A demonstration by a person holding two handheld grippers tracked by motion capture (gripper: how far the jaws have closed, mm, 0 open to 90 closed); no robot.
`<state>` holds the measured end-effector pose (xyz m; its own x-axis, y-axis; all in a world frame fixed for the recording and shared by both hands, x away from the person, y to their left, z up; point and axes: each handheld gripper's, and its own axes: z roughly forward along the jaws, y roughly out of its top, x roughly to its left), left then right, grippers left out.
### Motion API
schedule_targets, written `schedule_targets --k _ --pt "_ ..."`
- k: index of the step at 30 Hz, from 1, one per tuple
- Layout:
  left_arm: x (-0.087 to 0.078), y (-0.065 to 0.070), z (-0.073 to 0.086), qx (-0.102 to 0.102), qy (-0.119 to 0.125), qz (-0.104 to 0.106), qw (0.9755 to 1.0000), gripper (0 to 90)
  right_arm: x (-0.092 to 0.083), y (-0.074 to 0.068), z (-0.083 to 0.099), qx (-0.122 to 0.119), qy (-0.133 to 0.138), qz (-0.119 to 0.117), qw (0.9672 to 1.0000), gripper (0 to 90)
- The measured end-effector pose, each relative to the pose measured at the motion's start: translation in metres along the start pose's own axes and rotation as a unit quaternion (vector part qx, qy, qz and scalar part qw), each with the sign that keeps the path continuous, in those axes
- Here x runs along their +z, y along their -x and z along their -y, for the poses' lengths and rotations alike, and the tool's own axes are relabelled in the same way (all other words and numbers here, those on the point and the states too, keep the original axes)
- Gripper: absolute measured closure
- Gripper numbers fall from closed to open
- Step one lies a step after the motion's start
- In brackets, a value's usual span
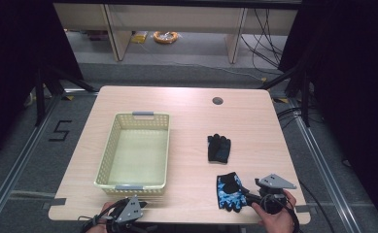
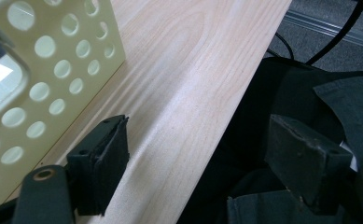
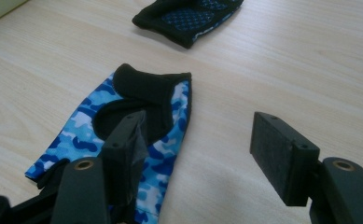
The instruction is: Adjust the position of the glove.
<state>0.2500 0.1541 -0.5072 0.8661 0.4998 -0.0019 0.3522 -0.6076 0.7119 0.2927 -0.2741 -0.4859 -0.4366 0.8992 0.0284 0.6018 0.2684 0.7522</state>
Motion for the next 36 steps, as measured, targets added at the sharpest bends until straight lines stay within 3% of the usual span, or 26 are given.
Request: schedule_targets --k 4,5,6,8,9,10,11,14,18,20,23,25,28,29,30,31,33,36 --pt "0.001 0.0 0.0 -0.002 0.001 0.006 1.0 20.8 0.0 0.002 -0.002 -0.006 0.004 0.006 1.0 38.9" --pt "0.0 0.0 0.0 0.0 0.0 0.001 1.0 20.8 0.001 0.0 -0.002 0.011 0.003 0.002 0.9999 39.0" --pt "0.0 0.0 0.0 0.0 0.0 0.001 1.0 20.8 0.002 0.003 -0.004 0.002 0.005 0.005 1.0 39.5" --pt "0.001 0.0 0.0 0.0 0.0 0.001 1.0 20.8 0.003 0.003 -0.005 0.013 0.004 -0.002 0.9999 39.7" --pt "0.001 0.0 0.0 -0.002 -0.001 0.001 1.0 20.8 0.004 0.005 -0.007 0.0 0.001 -0.001 1.0 43.5" --pt "0.001 0.0 0.0 -0.003 0.0 0.001 1.0 20.8 0.004 0.001 -0.009 0.013 -0.012 -0.01 0.9998 44.7" --pt "0.001 0.0 0.0 -0.005 0.0 0.006 1.0 20.7 0.007 0.004 -0.012 -0.016 -0.004 -0.013 0.9998 44.7" --pt "0.001 -0.001 0.0 0.0 -0.002 0.0 1.0 20.8 0.009 0.005 -0.017 -0.024 -0.003 -0.011 0.9997 44.1" --pt "0.001 -0.001 0.0 -0.002 -0.001 0.0 1.0 20.8 0.014 0.007 -0.026 0.015 -0.004 -0.013 0.9998 44.6" --pt "0.001 -0.001 0.0 -0.001 -0.002 0.001 1.0 20.8 0.021 0.013 -0.033 0.009 -0.002 -0.005 0.9999 45.7" --pt "0.001 -0.001 0.001 0.0 -0.002 0.001 1.0 20.8 0.027 0.015 -0.04 0.02 0.001 -0.005 0.9998 47.3" --pt "0.001 -0.001 0.0 -0.001 0.0 0.001 1.0 20.8 0.038 0.019 -0.051 0.043 0.0 -0.014 0.999 51.6" --pt "0.001 0.0 0.0 -0.005 0.006 0.001 1.0 20.8 0.045 0.023 -0.057 0.056 0.005 -0.018 0.9983 54.3" --pt "0.001 0.0 0.0 -0.002 0.005 0.001 1.0 20.9 0.052 0.024 -0.063 0.073 -0.013 -0.004 0.9972 55.1" --pt "0.0 0.0 0.0 0.0 -0.001 0.002 1.0 20.9 0.052 0.024 -0.063 0.073 -0.013 -0.004 0.9972 55.1" --pt "0.001 -0.001 0.001 0.001 -0.002 0.004 1.0 20.8 0.062 0.031 -0.069 0.055 -0.006 -0.003 0.9985 56.4" --pt "-0.001 -0.001 0.0 -0.003 0.002 -0.001 1.0 20.8 0.071 0.032 -0.074 0.065 -0.009 0.0 0.9978 57.3" --pt "0.0 -0.002 0.0 -0.003 0.002 0.0 1.0 20.9 0.084 0.035 -0.079 0.048 -0.015 0.006 0.9987 57.9"
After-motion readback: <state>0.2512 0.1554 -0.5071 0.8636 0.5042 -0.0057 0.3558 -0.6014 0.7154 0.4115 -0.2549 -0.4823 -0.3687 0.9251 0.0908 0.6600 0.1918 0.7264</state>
